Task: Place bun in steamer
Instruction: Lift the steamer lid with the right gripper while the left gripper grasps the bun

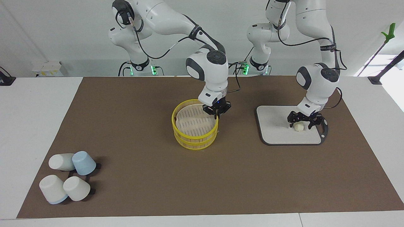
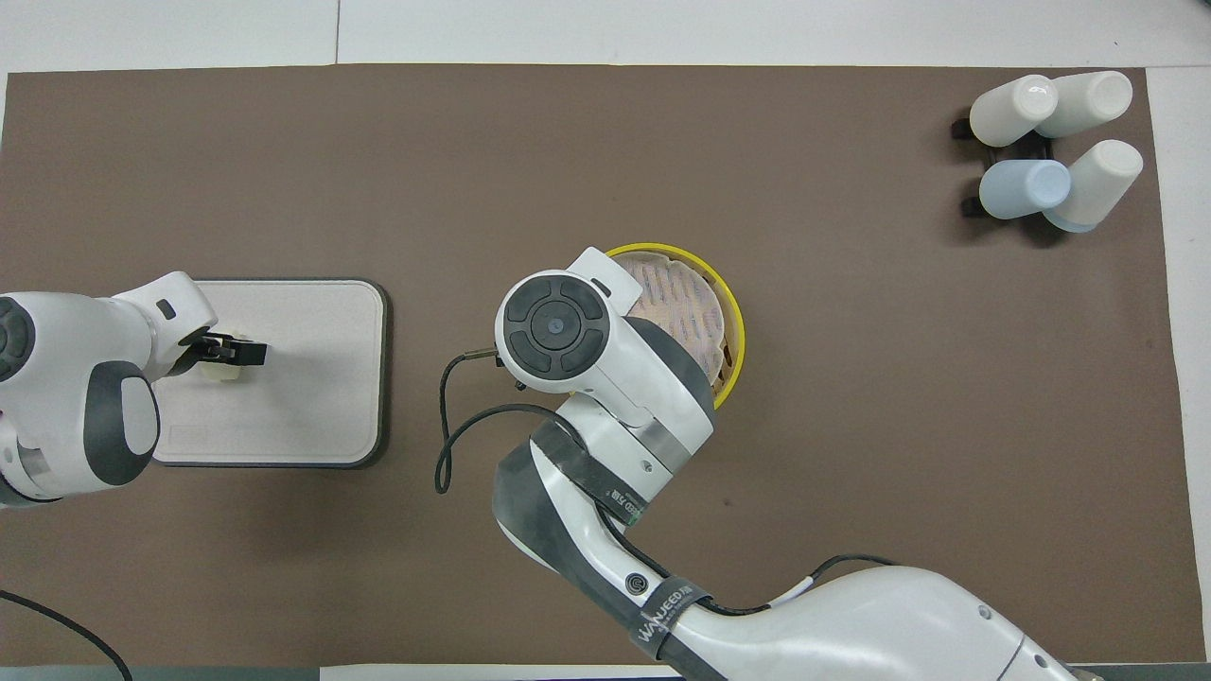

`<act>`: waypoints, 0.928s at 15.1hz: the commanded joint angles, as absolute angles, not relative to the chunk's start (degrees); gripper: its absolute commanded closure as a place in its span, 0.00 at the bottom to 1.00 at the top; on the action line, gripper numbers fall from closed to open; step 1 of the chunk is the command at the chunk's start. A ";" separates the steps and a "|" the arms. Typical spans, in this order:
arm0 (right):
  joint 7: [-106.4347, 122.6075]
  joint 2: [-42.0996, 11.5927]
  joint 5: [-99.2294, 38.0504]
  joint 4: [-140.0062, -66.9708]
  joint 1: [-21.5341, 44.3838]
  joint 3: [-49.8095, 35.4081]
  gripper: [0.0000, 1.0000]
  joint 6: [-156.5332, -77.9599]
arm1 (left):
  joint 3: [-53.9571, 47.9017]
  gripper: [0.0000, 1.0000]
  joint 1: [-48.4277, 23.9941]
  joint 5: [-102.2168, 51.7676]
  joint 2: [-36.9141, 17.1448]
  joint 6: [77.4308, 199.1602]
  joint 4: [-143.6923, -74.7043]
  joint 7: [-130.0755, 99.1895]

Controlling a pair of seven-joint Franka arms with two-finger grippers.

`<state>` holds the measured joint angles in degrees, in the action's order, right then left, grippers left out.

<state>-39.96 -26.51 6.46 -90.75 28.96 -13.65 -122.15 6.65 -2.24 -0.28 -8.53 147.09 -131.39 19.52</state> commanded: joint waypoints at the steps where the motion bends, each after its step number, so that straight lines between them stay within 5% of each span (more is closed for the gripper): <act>1: -40.25 -25.05 6.78 -90.80 28.13 -13.89 1.00 -120.43 | 6.86 0.00 -2.11 0.44 -8.17 147.93 -132.19 20.13; 5: -36.68 -24.97 6.33 -79.73 24.54 -13.80 1.00 -104.63 | 6.86 0.04 -1.93 0.44 -8.09 145.55 -131.66 20.57; 10: -11.48 -17.06 5.71 -80.15 11.10 -13.54 1.00 -86.16 | 6.94 0.74 -2.29 0.35 -7.21 140.72 -131.66 19.69; 11: -6.99 -16.88 5.80 -80.42 7.94 -13.54 1.00 -83.44 | 6.94 0.82 -2.20 0.44 -6.86 139.15 -131.31 19.77; 14: 0.86 -16.26 6.24 -81.29 1.51 -13.54 1.00 -81.21 | 6.86 0.84 -2.46 0.35 -7.56 134.32 -126.50 17.16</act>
